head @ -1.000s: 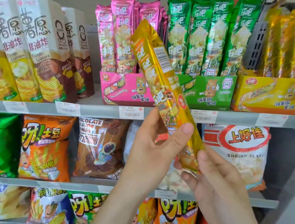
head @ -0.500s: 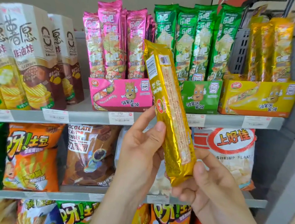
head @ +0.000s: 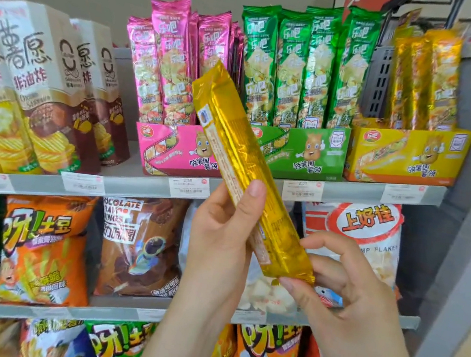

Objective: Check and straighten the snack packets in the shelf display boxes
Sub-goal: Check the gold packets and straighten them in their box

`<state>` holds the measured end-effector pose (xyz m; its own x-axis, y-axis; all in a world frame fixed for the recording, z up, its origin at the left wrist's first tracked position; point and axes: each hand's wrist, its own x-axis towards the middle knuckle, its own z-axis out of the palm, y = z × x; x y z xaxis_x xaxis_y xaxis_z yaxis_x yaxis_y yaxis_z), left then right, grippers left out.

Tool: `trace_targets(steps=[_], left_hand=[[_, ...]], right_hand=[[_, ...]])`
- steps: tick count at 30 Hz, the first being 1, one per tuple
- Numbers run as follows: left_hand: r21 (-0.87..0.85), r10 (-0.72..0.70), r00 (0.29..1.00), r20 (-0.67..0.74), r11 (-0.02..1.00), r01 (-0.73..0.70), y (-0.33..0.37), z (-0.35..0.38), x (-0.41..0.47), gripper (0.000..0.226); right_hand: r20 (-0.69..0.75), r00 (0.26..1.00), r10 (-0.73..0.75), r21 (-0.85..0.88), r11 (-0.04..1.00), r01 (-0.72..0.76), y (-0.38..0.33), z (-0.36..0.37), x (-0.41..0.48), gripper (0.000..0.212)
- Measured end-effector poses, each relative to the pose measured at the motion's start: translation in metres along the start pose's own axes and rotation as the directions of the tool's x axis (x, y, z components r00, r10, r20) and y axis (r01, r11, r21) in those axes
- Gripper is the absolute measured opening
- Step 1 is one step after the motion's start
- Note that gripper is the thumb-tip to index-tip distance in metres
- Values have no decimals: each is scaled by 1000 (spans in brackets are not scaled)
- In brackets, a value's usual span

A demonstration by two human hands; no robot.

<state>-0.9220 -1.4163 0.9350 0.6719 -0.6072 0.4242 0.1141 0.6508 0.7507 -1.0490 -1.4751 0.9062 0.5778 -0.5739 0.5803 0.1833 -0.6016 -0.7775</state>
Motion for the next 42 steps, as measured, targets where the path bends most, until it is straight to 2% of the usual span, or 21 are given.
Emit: trace_targets(steps=[5, 8, 10, 11, 13, 14, 15, 17, 19, 23, 25, 27, 29, 32, 34, 37, 40, 42], left_hand=[[-125, 9, 1000, -25, 992, -12, 2, 7, 2, 37], [-243, -34, 999, -30, 970, 26, 8, 10, 4, 58], [-274, -43, 999, 14, 961, 45, 12, 10, 4, 63], [-280, -38, 998, 40, 959, 48, 13, 11, 4, 63], [-297, -47, 995, 85, 952, 71, 13, 14, 3, 64], [-298, -58, 993, 98, 951, 85, 12, 15, 2, 65], [-299, -70, 991, 116, 949, 102, 11, 17, 2, 66], [-271, -94, 985, 146, 954, 132, 10, 19, 1, 68], [-230, -93, 981, 170, 964, 131, 7, 19, 2, 64], [-117, -120, 979, 167, 983, 141, 2, 23, 5, 57], [-39, -134, 979, 154, 989, 141, -2, 25, 8, 50], [110, -99, 987, 124, 990, 85, -1, 27, 10, 51], [333, 21, 991, 133, 941, -64, 2, 30, 14, 58], [344, 108, 950, 294, 915, -211, 10, 41, 24, 21], [355, 185, 912, 367, 878, -321, 17, 50, 32, 16], [348, 290, 833, 471, 806, -478, 28, 70, 46, 27], [385, 343, 815, 467, 751, -536, 38, 90, 59, 69], [385, 361, 779, 512, 714, -584, 47, 104, 64, 80]], right_hand=[[-169, 985, -38, 11, 999, 41, 8, 5, -3, 31], [-244, 966, -89, 2, 996, 92, 11, 4, -5, 42], [-266, 961, -79, 59, 993, 98, 10, 1, -5, 46], [-263, 964, -37, 136, 988, 75, 8, 1, -2, 40], [-134, 987, 84, 342, 939, -34, 3, 1, 3, 10], [-24, 987, 157, 436, 890, -131, 1, 1, 5, 14], [88, 974, 208, 498, 838, -224, 1, 0, 6, 35], [223, 950, 221, 527, 792, -308, 0, -3, 8, 58], [266, 940, 213, 539, 775, -328, 1, -6, 9, 62], [235, 941, 244, 547, 767, -335, 4, -13, 8, 62], [177, 952, 251, 502, 809, -306, 1, -17, 8, 51], [116, 963, 245, 453, 849, -270, 1, -22, 9, 37], [67, 971, 229, 424, 875, -235, 2, -28, 10, 33], [-13, 973, 232, 351, 912, -212, 6, -39, 12, 35], [-98, 969, 227, 307, 933, -187, 12, -48, 15, 36], [-177, 966, 186, 260, 956, -136, 19, -62, 20, 34], [-247, 959, 140, 225, 971, -84, 24, -77, 26, 33], [-288, 952, 103, 158, 986, -59, 29, -86, 32, 35]])
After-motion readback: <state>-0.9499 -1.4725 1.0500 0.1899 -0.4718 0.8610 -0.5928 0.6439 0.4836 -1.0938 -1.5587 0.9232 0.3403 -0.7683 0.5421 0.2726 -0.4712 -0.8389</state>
